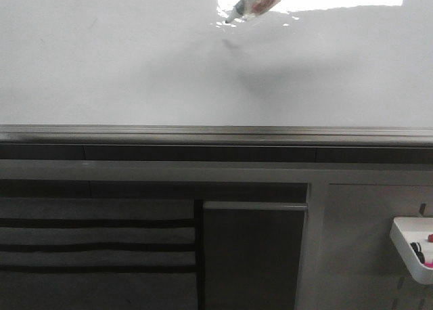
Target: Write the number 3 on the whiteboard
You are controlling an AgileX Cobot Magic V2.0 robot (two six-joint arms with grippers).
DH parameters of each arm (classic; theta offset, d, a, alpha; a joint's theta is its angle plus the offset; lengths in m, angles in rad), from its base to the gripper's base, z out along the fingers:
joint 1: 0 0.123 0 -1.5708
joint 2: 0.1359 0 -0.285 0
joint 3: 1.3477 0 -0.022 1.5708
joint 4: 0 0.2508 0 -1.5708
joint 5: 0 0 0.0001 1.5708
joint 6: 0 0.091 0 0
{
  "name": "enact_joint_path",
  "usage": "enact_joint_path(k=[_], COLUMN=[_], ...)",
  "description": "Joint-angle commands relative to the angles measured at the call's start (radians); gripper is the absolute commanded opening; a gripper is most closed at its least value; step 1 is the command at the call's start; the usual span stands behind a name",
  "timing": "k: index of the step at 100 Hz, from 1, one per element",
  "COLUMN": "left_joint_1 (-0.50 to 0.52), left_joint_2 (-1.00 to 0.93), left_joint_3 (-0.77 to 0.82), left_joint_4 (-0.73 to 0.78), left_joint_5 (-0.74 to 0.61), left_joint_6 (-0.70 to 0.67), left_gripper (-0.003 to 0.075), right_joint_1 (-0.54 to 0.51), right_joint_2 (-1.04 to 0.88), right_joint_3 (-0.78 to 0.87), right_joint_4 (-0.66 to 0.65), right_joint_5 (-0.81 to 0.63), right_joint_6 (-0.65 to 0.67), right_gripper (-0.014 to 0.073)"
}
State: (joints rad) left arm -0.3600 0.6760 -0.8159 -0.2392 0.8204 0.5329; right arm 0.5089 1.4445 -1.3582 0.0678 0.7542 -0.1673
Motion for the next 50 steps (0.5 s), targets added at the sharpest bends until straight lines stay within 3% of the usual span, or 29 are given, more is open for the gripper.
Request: enact_joint_path(k=[1,14,26,41,50], left_joint_1=[0.002,0.002,0.002,0.002,0.002], left_joint_2=[0.0,0.0,0.0,0.0,0.0], left_joint_3=[-0.025,-0.025,-0.025,-0.025,-0.025], left_joint_4=[-0.022,-0.022,-0.022,-0.022,-0.022], left_joint_5=[-0.071,-0.071,-0.071,-0.071,-0.071], left_joint_6=[-0.014,-0.014,-0.014,-0.014,-0.014], left_gripper=[0.041,0.041,0.041,0.041,0.041], right_joint_1=[-0.021,-0.07,-0.12,-0.089,-0.058], right_joint_2=[-0.017,-0.013,-0.022,-0.017,0.011], right_joint_3=[-0.035,-0.035,-0.035,-0.029,-0.016], right_joint_4=[-0.017,-0.025,-0.038,-0.022,-0.021], right_joint_5=[-0.075,-0.062,0.042,0.105,0.04], right_joint_6=[0.003,0.049,0.059,0.059,0.059], right_gripper=[-0.0016,-0.0016,-0.0016,-0.0016,-0.0016])
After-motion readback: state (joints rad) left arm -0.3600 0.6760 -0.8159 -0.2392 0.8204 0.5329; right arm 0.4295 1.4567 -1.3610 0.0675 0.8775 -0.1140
